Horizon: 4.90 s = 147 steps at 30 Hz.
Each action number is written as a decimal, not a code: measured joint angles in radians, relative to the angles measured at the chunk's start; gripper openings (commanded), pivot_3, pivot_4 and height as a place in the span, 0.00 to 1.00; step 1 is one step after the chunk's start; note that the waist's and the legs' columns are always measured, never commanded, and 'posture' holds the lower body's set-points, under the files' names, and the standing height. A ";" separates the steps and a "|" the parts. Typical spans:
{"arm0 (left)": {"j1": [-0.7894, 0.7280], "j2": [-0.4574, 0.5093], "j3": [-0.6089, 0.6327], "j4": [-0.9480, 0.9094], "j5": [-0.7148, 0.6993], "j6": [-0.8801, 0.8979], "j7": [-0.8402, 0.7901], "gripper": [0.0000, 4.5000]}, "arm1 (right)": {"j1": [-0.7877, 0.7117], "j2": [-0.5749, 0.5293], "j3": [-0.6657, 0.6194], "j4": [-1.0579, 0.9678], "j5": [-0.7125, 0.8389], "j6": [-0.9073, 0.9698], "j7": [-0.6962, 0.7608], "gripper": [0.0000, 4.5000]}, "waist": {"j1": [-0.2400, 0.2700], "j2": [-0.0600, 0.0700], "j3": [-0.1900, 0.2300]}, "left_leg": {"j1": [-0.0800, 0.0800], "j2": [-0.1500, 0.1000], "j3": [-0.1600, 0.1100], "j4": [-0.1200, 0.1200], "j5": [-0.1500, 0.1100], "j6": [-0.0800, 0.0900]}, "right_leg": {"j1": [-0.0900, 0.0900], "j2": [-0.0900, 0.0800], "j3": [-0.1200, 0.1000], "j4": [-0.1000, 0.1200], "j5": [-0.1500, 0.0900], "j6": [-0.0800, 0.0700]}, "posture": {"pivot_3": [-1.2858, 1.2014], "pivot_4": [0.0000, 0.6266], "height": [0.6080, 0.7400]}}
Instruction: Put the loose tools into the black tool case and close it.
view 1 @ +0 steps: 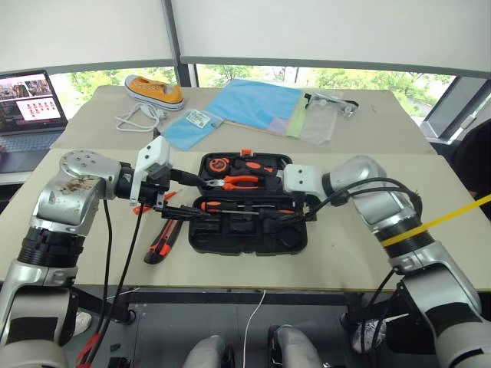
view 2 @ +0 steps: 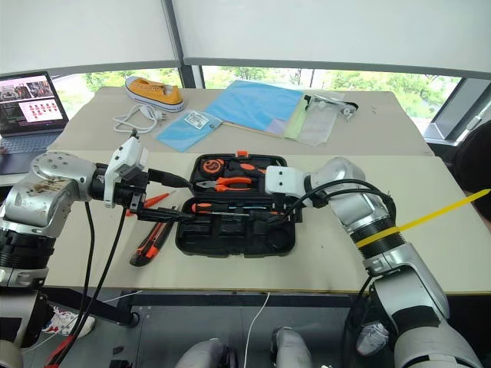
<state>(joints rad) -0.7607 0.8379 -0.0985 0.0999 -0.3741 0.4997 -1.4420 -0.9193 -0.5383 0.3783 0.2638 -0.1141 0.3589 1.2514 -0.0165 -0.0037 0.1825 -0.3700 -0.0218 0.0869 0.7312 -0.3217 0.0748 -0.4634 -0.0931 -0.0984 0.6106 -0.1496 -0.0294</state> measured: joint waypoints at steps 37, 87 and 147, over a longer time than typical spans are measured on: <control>0.357 0.021 0.237 -0.142 -0.003 0.088 0.266 1.00 | 0.138 0.054 -0.333 -0.470 0.370 0.482 -0.116 0.55 | 0.001 -0.006 -0.004 | -0.004 0.003 -0.001 -0.003 0.001 -0.002 | -0.008 0.000 0.000 0.003 0.001 -0.005 | 0.52 0.24 0.84; -0.330 -0.032 -0.032 0.845 0.423 -0.534 -0.022 0.09 | 0.702 -0.273 -0.692 -1.059 1.041 0.736 -0.582 1.00 | 0.035 -0.020 -0.005 | -0.012 0.003 0.007 0.002 0.000 0.003 | -0.009 -0.005 -0.007 0.001 0.001 -0.004 | 0.52 0.24 0.84; -0.044 -0.324 -0.075 0.448 0.174 -0.381 0.055 0.00 | 0.801 -0.273 -0.605 -1.032 1.029 0.593 -0.744 1.00 | 0.038 -0.019 -0.005 | -0.015 0.002 0.008 0.016 -0.006 0.014 | -0.007 -0.002 0.000 0.000 0.004 0.005 | 0.52 0.24 0.84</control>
<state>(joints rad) -0.8047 0.5140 -0.1735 0.5475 -0.2000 0.1183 -1.3868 -0.1185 -0.8116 -0.2270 -0.7680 0.9151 0.9522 0.5074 0.0217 -0.0232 0.1771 -0.3845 -0.0202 0.0952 0.7473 -0.3278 0.0892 -0.4702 -0.0955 -0.0986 0.6106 -0.1454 -0.0243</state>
